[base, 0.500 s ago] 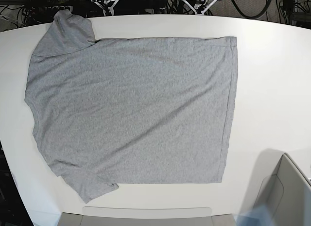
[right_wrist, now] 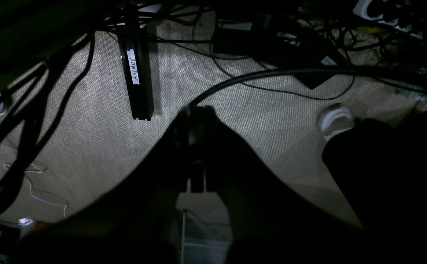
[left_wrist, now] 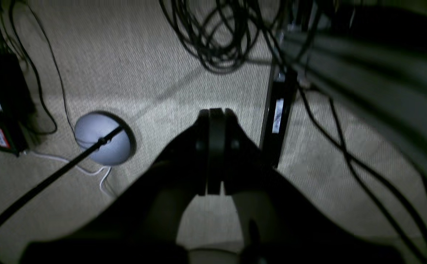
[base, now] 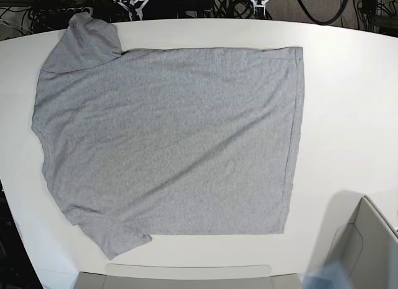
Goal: Fold the T-shirt properly
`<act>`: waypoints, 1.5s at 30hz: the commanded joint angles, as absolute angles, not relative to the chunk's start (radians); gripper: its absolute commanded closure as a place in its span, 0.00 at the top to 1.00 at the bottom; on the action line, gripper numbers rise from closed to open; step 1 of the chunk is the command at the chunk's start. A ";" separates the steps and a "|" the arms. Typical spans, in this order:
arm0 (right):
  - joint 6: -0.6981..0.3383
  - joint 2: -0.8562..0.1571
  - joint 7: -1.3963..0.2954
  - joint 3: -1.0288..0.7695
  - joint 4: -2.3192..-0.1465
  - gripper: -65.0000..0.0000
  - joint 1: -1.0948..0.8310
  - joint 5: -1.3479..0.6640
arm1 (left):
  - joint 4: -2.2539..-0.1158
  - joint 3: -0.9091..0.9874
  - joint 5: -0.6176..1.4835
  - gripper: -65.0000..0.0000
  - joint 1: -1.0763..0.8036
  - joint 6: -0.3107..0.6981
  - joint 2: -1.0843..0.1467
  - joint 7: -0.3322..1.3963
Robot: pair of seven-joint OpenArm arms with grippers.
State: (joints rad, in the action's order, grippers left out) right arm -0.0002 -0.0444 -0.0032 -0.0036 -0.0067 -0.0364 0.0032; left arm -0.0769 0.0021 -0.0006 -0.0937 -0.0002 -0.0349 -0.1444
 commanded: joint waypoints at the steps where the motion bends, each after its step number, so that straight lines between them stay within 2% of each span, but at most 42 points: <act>1: -0.005 -0.051 -0.002 -0.004 -0.007 0.01 -0.038 0.002 | -0.079 0.004 -0.002 0.00 -0.096 -0.004 -0.038 -0.157; 24: -0.008 -0.079 -0.001 -0.008 -0.016 0.01 -0.065 0.002 | -0.096 0.004 -0.002 0.00 -0.142 -0.004 -0.077 -0.157; 33: -0.013 -0.131 -0.001 -0.001 -0.351 0.01 -0.305 0.002 | -0.389 -0.001 -0.002 0.00 -0.357 -0.002 -0.131 -0.145; 39: -0.013 -0.151 -0.001 -0.001 -0.513 0.01 -0.453 0.002 | -0.455 0.004 -0.001 0.00 -0.443 -0.002 -0.137 -0.145; 45: -0.013 -0.170 0.001 -0.001 -0.780 0.01 -0.647 0.002 | -0.769 0.005 -0.001 0.00 -0.648 -0.002 -0.137 -0.140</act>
